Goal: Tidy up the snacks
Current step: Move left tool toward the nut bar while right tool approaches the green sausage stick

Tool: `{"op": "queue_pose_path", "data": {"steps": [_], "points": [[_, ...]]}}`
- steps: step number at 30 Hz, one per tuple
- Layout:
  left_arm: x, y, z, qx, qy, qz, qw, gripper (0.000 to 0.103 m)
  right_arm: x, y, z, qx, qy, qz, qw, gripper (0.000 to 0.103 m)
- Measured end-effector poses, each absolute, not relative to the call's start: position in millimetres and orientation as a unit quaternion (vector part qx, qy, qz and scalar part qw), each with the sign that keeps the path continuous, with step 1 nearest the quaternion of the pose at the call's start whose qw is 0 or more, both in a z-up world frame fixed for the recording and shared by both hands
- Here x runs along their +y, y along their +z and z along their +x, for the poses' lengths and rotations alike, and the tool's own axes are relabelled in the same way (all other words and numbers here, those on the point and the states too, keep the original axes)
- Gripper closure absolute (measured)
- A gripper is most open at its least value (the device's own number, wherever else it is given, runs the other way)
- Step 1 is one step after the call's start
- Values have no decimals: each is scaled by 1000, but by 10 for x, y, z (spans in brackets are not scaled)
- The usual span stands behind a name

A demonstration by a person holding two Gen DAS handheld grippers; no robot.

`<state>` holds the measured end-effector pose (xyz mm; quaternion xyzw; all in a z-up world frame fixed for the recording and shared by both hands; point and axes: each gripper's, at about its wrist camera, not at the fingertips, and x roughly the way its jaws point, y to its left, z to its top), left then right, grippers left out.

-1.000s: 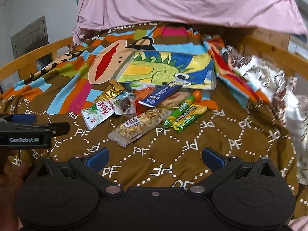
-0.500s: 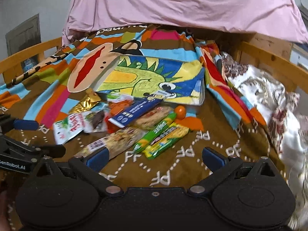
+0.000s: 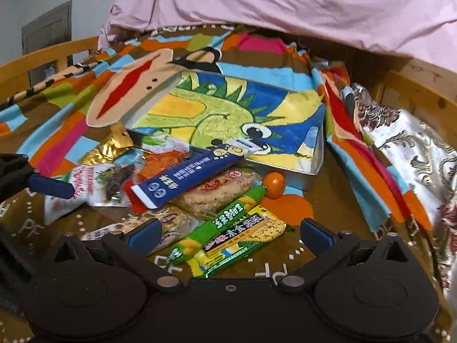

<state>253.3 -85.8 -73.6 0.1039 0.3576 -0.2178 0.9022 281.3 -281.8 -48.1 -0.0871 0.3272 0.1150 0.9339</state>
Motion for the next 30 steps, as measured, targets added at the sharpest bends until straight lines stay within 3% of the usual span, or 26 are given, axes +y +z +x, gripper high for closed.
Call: {"op": "queue_pose_path", "data": {"steps": [12,19,30], "points": [[-1004,-893,2642,365,-232,128,892,2,-2738,-772,3063,339,111,-150,922,1],[-1062,-900,2668,374,-251,125,884,19,-2859,-671,2913,326,52,-206,921,1],[-960,-905,2820,385,-257,81,883,43,-2987,-586,2991,315,106,-89,939,3]]}}
